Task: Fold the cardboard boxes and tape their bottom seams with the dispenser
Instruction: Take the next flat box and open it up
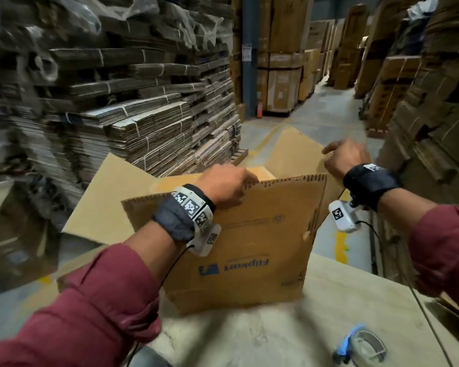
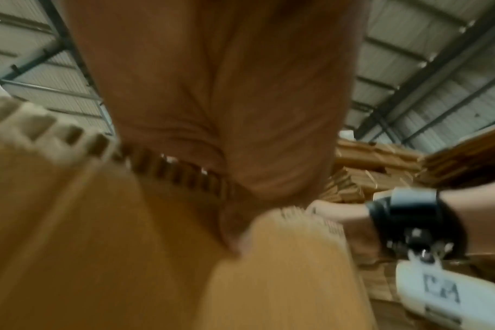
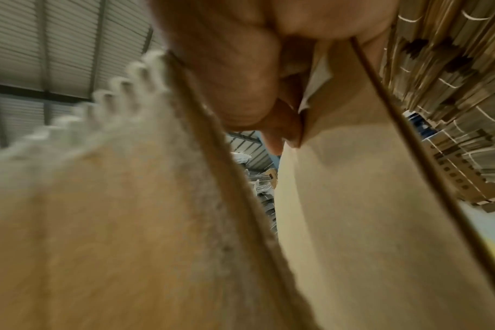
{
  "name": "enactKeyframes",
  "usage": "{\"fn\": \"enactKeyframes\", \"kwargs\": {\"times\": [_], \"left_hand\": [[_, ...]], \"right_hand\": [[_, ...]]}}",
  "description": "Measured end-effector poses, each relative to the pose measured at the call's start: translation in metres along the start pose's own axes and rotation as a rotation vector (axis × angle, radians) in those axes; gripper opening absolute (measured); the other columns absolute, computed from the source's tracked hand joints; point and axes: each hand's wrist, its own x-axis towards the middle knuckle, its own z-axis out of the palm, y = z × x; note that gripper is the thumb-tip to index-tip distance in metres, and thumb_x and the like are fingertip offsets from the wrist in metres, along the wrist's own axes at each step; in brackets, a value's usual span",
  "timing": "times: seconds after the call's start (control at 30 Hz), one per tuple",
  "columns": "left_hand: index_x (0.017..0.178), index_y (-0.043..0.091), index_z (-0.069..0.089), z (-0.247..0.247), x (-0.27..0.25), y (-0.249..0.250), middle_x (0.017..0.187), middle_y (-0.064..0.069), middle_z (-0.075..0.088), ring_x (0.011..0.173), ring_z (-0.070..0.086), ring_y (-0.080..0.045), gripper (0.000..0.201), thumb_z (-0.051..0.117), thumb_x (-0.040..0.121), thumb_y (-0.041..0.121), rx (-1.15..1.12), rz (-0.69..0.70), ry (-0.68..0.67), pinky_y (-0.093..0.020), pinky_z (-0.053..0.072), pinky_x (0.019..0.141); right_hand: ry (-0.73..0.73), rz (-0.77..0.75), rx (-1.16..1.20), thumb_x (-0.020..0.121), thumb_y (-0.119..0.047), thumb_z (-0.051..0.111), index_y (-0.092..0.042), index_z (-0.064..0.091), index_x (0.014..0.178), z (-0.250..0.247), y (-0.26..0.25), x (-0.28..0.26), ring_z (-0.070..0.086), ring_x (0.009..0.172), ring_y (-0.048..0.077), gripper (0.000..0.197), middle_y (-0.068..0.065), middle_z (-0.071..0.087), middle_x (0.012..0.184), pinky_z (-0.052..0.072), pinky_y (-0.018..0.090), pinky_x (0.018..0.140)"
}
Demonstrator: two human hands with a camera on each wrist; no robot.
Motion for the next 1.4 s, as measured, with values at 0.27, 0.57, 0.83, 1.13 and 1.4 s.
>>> {"fn": "enactKeyframes", "kwargs": {"times": [0.27, 0.57, 0.83, 1.13, 1.4], "left_hand": [[0.149, 0.037, 0.044, 0.026, -0.007, 0.02, 0.123, -0.004, 0.069, 0.11, 0.067, -0.029, 0.069, 0.072, 0.088, 0.022, 0.081, -0.044, 0.162, -0.042, 0.056, 0.087], [0.117, 0.027, 0.062, 0.065, -0.058, 0.044, 0.087, -0.001, 0.066, 0.084, 0.069, -0.029, 0.02, 0.057, 0.102, 0.016, 0.033, -0.066, 0.255, -0.037, 0.053, 0.073], [0.126, 0.037, 0.068, 0.081, -0.094, -0.009, 0.114, 0.012, 0.074, 0.101, 0.068, -0.011, 0.054, 0.08, 0.079, 0.061, -0.434, -0.059, -0.053, -0.038, 0.056, 0.09], [0.124, 0.023, 0.071, 0.106, -0.164, -0.153, 0.121, 0.0, 0.073, 0.109, 0.067, -0.018, 0.051, 0.082, 0.083, 0.052, -0.588, -0.538, 0.195, -0.04, 0.055, 0.097], [0.138, 0.034, 0.059, 0.173, -0.203, -0.189, 0.153, -0.017, 0.042, 0.146, 0.03, -0.041, 0.067, 0.085, 0.078, 0.051, -0.384, -0.978, 0.16, -0.061, 0.032, 0.113]], "right_hand": [[0.006, -0.211, -0.055, 0.094, -0.019, 0.063, -0.029, 0.075, 0.113, -0.015, 0.016, -0.035, 0.066, 0.107, 0.026, 0.025, 0.001, 0.071, 0.123, 0.056, 0.039, 0.091], [-0.64, -0.565, -0.222, 0.083, -0.055, 0.077, -0.037, 0.063, 0.135, -0.049, -0.062, -0.133, 0.061, 0.108, 0.005, 0.057, -0.018, 0.063, 0.122, 0.041, 0.026, 0.093], [-0.512, -0.726, -0.639, 0.094, -0.013, 0.05, -0.05, 0.045, 0.146, 0.039, -0.061, -0.192, 0.064, 0.1, 0.027, 0.065, -0.003, 0.068, 0.112, 0.047, 0.031, 0.068], [-0.768, -0.68, -0.66, 0.101, -0.022, 0.049, -0.056, 0.04, 0.148, 0.13, -0.041, -0.257, 0.064, 0.118, 0.023, 0.058, -0.004, 0.064, 0.137, 0.048, 0.028, 0.081], [-0.871, -0.677, -0.627, 0.098, -0.017, 0.04, -0.053, 0.036, 0.149, 0.144, -0.026, -0.274, 0.067, 0.109, 0.024, 0.063, -0.001, 0.065, 0.135, 0.052, 0.031, 0.077]]}}
